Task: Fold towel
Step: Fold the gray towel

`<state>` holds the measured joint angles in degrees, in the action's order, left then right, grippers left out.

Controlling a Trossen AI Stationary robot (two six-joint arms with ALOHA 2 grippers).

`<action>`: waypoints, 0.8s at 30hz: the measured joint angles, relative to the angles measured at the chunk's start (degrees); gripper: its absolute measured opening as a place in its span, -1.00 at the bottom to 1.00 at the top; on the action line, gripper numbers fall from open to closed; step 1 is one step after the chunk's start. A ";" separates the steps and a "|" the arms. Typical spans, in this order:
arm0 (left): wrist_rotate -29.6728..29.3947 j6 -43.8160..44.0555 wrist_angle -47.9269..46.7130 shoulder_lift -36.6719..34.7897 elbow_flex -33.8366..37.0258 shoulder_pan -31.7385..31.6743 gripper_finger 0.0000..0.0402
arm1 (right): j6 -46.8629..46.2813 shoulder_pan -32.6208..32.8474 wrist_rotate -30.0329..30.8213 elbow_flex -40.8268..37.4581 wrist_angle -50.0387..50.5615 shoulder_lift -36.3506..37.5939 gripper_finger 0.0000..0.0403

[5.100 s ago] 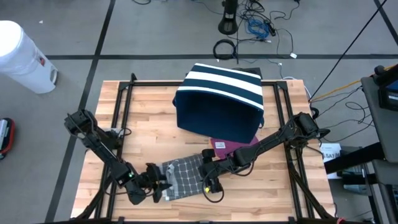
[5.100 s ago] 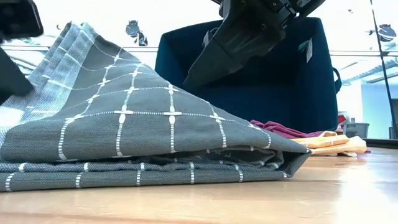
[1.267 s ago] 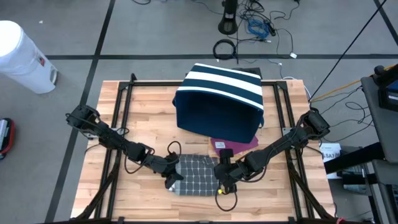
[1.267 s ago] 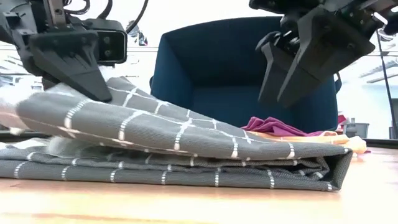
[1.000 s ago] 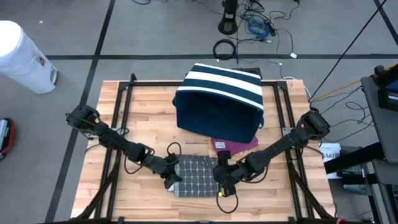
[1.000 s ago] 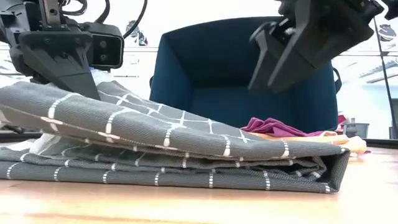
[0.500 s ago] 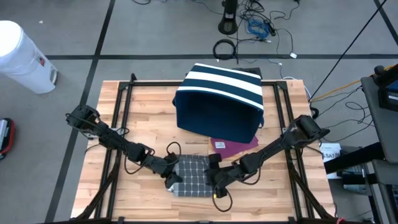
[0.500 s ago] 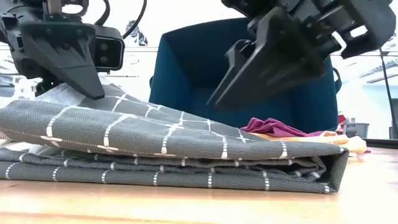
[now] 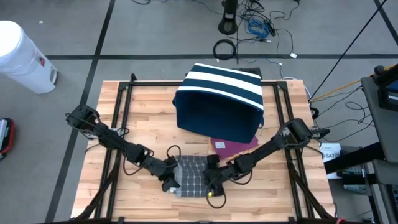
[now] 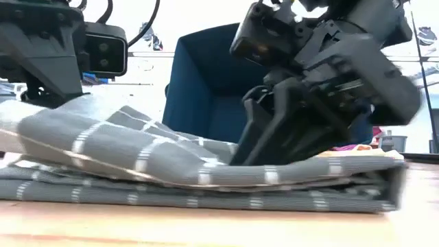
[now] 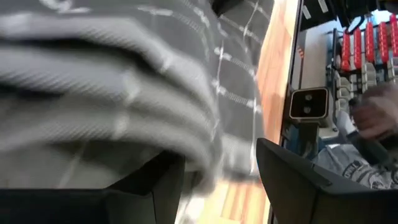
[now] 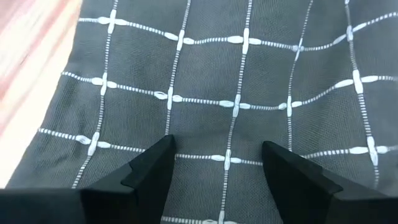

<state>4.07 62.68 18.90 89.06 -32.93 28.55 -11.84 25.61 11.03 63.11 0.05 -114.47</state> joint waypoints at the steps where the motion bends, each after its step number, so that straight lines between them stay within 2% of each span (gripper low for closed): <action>1: 0.01 -0.29 0.00 0.00 0.00 0.10 0.02 | -0.39 0.26 -0.54 0.01 1.61 0.40 0.15; 7: 1.23 -4.62 -0.02 0.00 0.00 -0.02 0.02 | -2.57 1.88 -3.68 -0.02 9.34 2.64 0.15; 15: 1.39 -12.93 1.68 0.00 0.00 -0.54 0.02 | -6.99 2.36 -0.40 -0.28 19.85 5.94 0.15; 19: 1.05 -19.57 7.65 -1.11 0.00 -0.79 0.02 | -7.21 2.36 0.38 -0.41 19.23 6.84 0.15; 24: -3.29 -33.16 17.68 -4.09 0.00 -0.98 0.02 | -6.17 1.94 0.56 -0.30 15.36 6.96 0.15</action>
<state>0.78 29.52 36.58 84.97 -32.93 27.57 -18.01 27.55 11.60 62.81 15.41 -107.50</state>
